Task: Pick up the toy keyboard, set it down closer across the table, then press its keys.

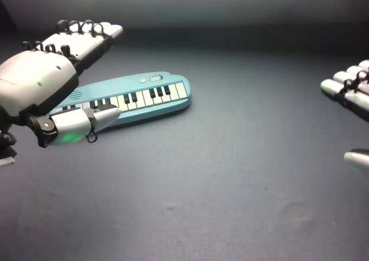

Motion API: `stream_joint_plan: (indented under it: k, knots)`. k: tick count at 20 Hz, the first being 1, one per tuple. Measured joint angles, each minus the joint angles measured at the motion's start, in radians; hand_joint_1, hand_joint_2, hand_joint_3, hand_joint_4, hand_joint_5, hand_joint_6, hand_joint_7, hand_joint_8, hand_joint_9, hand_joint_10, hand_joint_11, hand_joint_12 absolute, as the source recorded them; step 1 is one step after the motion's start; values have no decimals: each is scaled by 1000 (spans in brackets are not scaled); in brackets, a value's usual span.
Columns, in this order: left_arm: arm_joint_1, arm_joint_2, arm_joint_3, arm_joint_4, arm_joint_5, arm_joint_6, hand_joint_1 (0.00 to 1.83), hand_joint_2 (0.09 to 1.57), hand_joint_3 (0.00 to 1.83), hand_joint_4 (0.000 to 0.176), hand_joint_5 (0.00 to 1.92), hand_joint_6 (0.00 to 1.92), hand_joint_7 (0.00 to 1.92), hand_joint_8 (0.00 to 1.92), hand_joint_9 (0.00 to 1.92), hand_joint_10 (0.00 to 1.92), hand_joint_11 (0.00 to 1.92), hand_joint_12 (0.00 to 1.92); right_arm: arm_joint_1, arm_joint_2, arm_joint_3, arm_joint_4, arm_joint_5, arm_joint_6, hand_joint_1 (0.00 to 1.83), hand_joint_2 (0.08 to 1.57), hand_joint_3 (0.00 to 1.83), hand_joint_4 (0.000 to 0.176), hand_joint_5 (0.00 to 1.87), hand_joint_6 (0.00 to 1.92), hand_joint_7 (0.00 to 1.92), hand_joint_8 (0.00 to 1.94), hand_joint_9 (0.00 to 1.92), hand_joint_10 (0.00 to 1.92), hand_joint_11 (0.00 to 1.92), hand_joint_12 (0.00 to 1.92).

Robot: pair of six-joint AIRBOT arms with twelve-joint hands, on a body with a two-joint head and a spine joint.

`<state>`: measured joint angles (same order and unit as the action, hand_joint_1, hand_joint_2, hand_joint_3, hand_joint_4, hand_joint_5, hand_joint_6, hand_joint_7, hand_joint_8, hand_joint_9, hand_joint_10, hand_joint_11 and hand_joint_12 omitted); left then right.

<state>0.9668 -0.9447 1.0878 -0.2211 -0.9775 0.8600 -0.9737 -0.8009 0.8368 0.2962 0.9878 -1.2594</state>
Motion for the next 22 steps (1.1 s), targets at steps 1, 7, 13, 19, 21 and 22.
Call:
stream_joint_plan:
  k: [1, 7, 13, 19, 21, 22]
  knots:
    - [0, 0, 1, -8, 0, 0, 600, 1259, 21, 0, 0, 0, 0, 0, 0, 0, 0, 0, 8, 2, 0, -1, 17, 0, 167, 1409, 16, 0, 0, 0, 0, 0, 0, 0, 0, 0]
    - [-17, -14, 37, -18, 56, 1, 555, 1289, 23, 0, 0, 0, 0, 0, 0, 0, 0, 0, 8, 3, 0, 4, 39, -1, 299, 1402, 1, 0, 0, 0, 0, 0, 0, 0, 0, 0]
    - [-148, -103, 164, -125, 285, 139, 581, 1292, 15, 0, 0, 0, 0, 0, 0, 0, 0, 0, 3, 3, 0, 22, 42, -1, 304, 1403, 1, 0, 0, 0, 0, 0, 0, 0, 0, 0]
    - [-186, -201, 287, -275, 500, 253, 639, 1237, 0, 0, 0, 0, 0, 0, 0, 0, 0, 0, -1, 4, 0, 29, 26, -1, 317, 1404, 1, 0, 0, 0, 0, 0, 0, 0, 0, 0]
    - [-216, -222, 313, -337, 547, 350, 641, 1236, 0, 0, 0, 0, 0, 0, 0, 0, 0, 0, -4, 4, 1, 29, 26, -1, 318, 1404, 1, 0, 0, 0, 0, 0, 0, 0, 0, 0]
    - [-226, -233, 323, -368, 559, 391, 641, 1236, 0, 0, 0, 0, 0, 0, 0, 0, 0, 0, -4, 4, 1, 30, 24, 0, 318, 1404, 1, 0, 0, 0, 0, 0, 0, 0, 0, 0]
